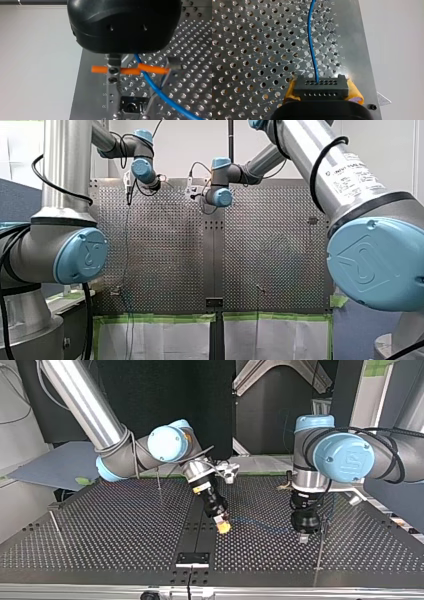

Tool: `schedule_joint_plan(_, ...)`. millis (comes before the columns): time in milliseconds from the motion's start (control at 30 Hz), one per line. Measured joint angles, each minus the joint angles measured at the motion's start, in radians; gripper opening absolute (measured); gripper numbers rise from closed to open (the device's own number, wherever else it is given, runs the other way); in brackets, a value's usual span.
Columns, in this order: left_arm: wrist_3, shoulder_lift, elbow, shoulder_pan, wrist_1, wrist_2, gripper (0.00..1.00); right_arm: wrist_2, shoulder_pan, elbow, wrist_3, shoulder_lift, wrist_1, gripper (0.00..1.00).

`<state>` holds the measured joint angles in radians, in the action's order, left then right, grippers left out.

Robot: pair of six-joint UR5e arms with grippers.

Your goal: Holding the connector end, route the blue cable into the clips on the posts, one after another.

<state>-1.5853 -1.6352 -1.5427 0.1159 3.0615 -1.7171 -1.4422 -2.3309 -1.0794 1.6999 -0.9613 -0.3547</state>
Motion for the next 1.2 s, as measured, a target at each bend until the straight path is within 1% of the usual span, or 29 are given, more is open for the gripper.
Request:
schedule_joint_plan(100,-0.004,0.0,0.0,0.001,0.0,0.0,0.04,0.0,0.0,0.0,0.0,0.0,0.005,0.0)
schedule_joint_plan(133,-0.004,0.0,0.0,0.001,0.0,-0.001,0.1,0.0,0.0,0.0,0.0,0.0,0.006,0.0)
schedule_joint_plan(167,-0.005,0.0,0.0,0.001,0.0,-0.002,0.15,0.0,0.0,0.0,0.0,0.0,0.008,0.0)
schedule_joint_plan(200,-0.005,0.0,0.0,0.001,0.001,-0.004,0.15,0.0,0.0,0.0,0.0,0.0,0.009,0.0)
schedule_joint_plan(233,-0.005,0.0,0.0,0.001,0.001,-0.006,0.19,0.0,0.0,0.0,0.0,0.0,0.009,0.0)
schedule_joint_plan(267,-0.005,0.0,0.0,0.001,0.003,-0.008,0.28,0.0,0.0,0.0,0.0,0.0,0.01,0.0)
schedule_joint_plan(300,-0.005,0.0,0.0,0.002,0.006,-0.01,0.28,0.0,0.0,0.0,0.0,0.0,0.01,0.0)
schedule_joint_plan(333,-0.005,0.0,0.0,0.002,0.009,-0.011,0.31,0.0,0.0,0.0,-0.001,0.0,0.01,0.0)
schedule_joint_plan(533,-0.012,0.0,0.0,0.002,0.041,-0.022,0.31,0.0,0.0,0.0,-0.004,0.0,0.01,0.0)
schedule_joint_plan(567,-0.013,0.0,0.0,0.002,0.045,-0.024,0.25,0.0,0.0,0.0,-0.004,0.0,0.01,0.0)
schedule_joint_plan(633,-0.015,0.0,0.0,0.002,0.048,-0.025,0.25,0.0,0.0,0.0,-0.004,0.0,0.01,0.0)
schedule_joint_plan(667,-0.017,0.0,0.0,0.002,0.048,-0.026,0.19,0.0,0.0,0.0,-0.004,0.0,0.009,0.0)
schedule_joint_plan(700,-0.017,0.0,0.0,0.002,0.049,-0.026,0.19,0.0,0.0,-0.001,-0.004,0.0,0.009,0.0)
schedule_joint_plan(767,-0.018,0.0,0.0,0.002,0.049,-0.026,0.13,-0.001,0.0,-0.001,-0.004,0.0,0.009,0.0)
schedule_joint_plan(800,-0.019,0.0,0.0,0.002,0.049,-0.026,0.13,-0.001,0.0,-0.001,-0.005,0.0,0.009,0.0)
schedule_joint_plan(833,-0.019,0.0,0.0,0.002,0.049,-0.026,0.11,-0.001,0.0,-0.001,-0.005,0.0,0.009,0.0)
schedule_joint_plan(900,-0.023,0.0,0.0,0.002,0.048,-0.026,0.11,-0.001,0.0,-0.001,-0.004,0.0,0.009,0.0)
schedule_joint_plan(933,-0.026,0.0,0.0,0.001,0.048,-0.026,0.07,-0.001,0.001,-0.001,-0.005,0.0,0.009,0.0)
schedule_joint_plan(1000,-0.033,0.0,0.0,-0.001,0.047,-0.026,0.07,-0.001,0.001,-0.001,-0.004,0.0,0.009,0.0)
schedule_joint_plan(1067,-0.037,0.0,0.0,-0.003,0.048,-0.026,0.0,-0.001,0.002,-0.001,-0.003,0.0,0.009,0.0)
schedule_joint_plan(1200,-0.049,-0.001,0.0,0.001,0.05,-0.021,0.0,0.001,0.002,-0.004,-0.004,0.0,0.015,0.0)
